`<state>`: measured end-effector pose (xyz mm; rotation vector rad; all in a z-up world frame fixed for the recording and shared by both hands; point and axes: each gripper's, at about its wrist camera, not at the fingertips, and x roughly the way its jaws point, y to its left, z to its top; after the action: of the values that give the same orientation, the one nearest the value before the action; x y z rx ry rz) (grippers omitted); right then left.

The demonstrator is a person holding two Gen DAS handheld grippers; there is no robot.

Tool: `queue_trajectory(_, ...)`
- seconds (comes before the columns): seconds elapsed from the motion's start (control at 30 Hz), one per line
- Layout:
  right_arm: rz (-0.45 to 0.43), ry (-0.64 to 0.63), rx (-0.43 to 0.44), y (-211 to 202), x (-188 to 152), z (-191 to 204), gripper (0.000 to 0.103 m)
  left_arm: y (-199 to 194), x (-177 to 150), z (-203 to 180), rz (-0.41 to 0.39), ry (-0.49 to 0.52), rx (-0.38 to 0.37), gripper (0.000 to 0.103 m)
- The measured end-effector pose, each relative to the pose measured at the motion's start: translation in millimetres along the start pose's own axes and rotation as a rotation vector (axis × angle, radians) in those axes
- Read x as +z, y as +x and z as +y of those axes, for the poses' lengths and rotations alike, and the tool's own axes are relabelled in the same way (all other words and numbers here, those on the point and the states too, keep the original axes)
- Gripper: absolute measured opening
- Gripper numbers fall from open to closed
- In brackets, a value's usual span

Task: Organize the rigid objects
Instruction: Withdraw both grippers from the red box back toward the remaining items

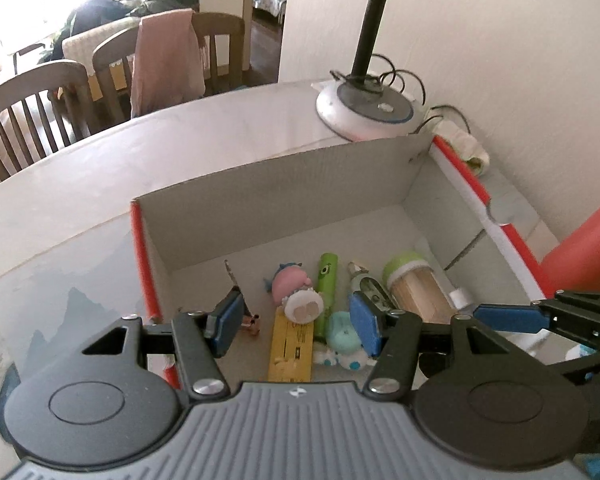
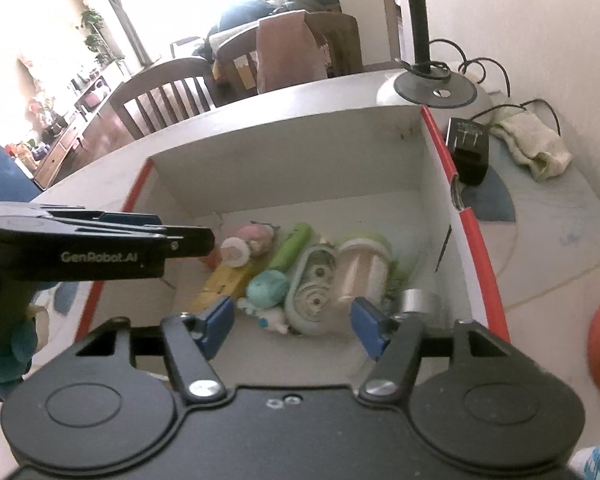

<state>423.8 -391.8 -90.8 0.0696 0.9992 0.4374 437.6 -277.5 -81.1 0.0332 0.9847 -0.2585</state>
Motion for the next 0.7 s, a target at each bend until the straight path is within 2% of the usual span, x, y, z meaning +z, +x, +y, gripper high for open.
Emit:
queue_trajectory(0.27, -0.042, -0.003, 0.001, -24, -11, 22, 0.071, -44, -20, 8, -0.055, 0.013, -0.03, 0.058)
queue_trajectory(0.33, -0.054, -0.008, -0.001, -30, -15, 30, 0.077, -56, -26, 11, -0.07, 0.024, -0.031, 0.058)
queue_trajectory(0.43, -0.072, -0.015, 0.007, -40, -22, 44, 0.081, -74, -36, 17, -0.088, 0.026, -0.042, 0.058)
queue_trajectory(0.53, -0.079, -0.01, 0.025, -47, -28, 58, 0.083, -92, -47, 24, -0.109, 0.028, -0.045, 0.068)
queue_trajectory(0.7, -0.088, -0.019, 0.037, -53, -38, 83, 0.086, -115, -67, 39, -0.124, 0.031, -0.044, 0.069)
